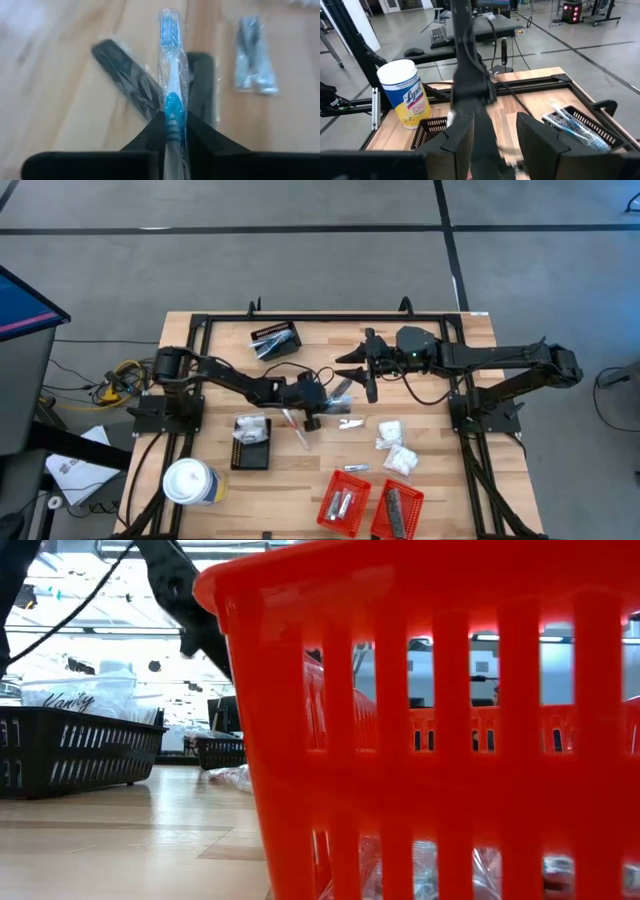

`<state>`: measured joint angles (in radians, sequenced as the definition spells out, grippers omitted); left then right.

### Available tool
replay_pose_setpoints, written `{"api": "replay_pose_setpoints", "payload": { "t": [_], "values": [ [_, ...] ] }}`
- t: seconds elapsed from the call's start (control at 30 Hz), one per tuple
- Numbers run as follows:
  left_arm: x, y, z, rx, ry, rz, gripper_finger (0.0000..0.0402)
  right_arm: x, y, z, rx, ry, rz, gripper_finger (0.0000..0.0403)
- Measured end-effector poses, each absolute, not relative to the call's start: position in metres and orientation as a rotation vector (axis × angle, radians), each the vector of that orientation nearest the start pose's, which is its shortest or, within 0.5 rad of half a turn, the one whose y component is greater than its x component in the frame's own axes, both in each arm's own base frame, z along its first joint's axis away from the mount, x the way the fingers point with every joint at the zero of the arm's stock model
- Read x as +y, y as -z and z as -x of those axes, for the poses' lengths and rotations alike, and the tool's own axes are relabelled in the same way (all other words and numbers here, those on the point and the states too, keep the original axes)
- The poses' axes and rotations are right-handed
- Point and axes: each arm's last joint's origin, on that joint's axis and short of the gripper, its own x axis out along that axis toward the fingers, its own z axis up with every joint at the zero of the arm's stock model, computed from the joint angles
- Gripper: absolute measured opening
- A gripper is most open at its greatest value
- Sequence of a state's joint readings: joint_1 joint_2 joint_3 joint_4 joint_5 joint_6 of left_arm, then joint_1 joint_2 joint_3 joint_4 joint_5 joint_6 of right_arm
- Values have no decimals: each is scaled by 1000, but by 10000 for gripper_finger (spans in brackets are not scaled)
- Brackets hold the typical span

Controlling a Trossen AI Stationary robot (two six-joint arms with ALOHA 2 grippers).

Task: Pick & Place Travel size toiletries
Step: Put the blue toothbrush into the top black bin

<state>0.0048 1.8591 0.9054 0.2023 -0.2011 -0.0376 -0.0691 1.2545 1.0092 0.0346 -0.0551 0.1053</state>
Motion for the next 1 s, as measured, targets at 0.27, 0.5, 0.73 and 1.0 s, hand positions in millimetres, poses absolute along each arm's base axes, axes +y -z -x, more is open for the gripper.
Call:
{"api": "replay_pose_setpoints", "payload": {
  "t": [0.27, 0.5, 0.73, 1.0],
  "values": [
    [10, -198, -331, 639, -330, -77, 28, -17, -332, -284, 219, 20, -118, 140],
    [49, -234, -284, 759, -623, -131, 9, -14, -331, -284, 228, 13, -118, 145],
    [109, -235, -254, 882, -666, -33, 7, -13, -331, -284, 232, 9, -118, 144],
    [150, -212, -242, 980, -674, 62, 7, -13, -331, -284, 237, 6, -118, 139]
  ]
}}
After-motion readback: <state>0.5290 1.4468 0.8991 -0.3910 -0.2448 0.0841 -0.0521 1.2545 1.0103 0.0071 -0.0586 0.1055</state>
